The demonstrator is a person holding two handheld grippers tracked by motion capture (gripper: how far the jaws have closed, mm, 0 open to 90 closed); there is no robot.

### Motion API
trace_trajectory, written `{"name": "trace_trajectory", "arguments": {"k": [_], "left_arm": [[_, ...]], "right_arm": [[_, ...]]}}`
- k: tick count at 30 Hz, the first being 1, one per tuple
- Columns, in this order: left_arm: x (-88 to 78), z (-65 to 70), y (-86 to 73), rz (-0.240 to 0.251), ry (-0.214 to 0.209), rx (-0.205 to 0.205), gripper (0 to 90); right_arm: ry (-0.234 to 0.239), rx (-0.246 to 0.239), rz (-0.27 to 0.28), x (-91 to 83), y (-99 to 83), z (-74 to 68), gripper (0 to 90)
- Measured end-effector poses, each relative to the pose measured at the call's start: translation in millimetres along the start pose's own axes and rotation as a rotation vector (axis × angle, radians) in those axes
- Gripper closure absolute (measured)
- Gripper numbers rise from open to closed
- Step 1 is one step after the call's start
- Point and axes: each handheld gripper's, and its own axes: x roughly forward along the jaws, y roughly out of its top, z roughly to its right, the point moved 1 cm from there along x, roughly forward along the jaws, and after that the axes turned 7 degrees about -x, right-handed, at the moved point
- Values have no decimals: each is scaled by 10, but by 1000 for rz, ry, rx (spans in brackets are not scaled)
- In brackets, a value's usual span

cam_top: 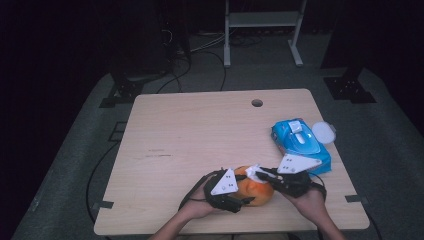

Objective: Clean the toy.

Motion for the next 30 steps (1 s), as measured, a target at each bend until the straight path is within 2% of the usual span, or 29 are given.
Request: {"name": "trace_trajectory", "arguments": {"k": [3, 6, 8, 9, 11, 12, 13, 14, 16, 17, 19, 21, 23, 27, 30], "left_arm": [[-12, -20, -6, 1, -2, -3, 343], [-7, -49, -9, 10, -6, -20, 338], [-5, -54, -9, 13, -4, -25, 323], [10, -72, -7, 22, 8, -59, 296], [30, -83, -4, 31, 14, -76, 248], [30, -83, -4, 31, 14, -76, 226], [48, -81, 1, 33, 19, -78, 226], [67, -64, 9, 28, 19, -66, 210], [46, -62, 15, 22, 26, -53, 246], [30, -69, 16, 26, 29, -54, 306], [-9, -133, 6, 34, 27, -93, 342], [-42, -216, -23, 52, 15, -154, 357], [-61, -275, -40, 66, 8, -198, 357], [-67, -309, -45, 70, 7, -223, 350], [-57, -296, -45, 67, 5, -221, 345]], "right_arm": [[-62, 49, -42, -79, -161, 204, 820], [-51, 98, -51, -113, -253, 300, 820], [-40, 95, -40, -117, -234, 286, 820], [-21, 96, -20, -120, -203, 264, 820], [26, 102, 15, -116, -137, 215, 820], [53, 108, 32, -112, -111, 190, 820], [53, 108, 32, -112, -111, 190, 820], [94, 83, 48, -84, -35, 105, 820], [87, 63, 37, -77, -22, 89, 820], [77, 71, 37, -86, -37, 110, 820], [36, 91, 28, -112, -108, 206, 820], [-13, 132, 6, -131, -229, 331, 820], [-17, 185, 9, -150, -330, 425, 821], [-34, 189, 1, -151, -332, 437, 821], [1, 189, 28, -142, -275, 381, 820]]}}
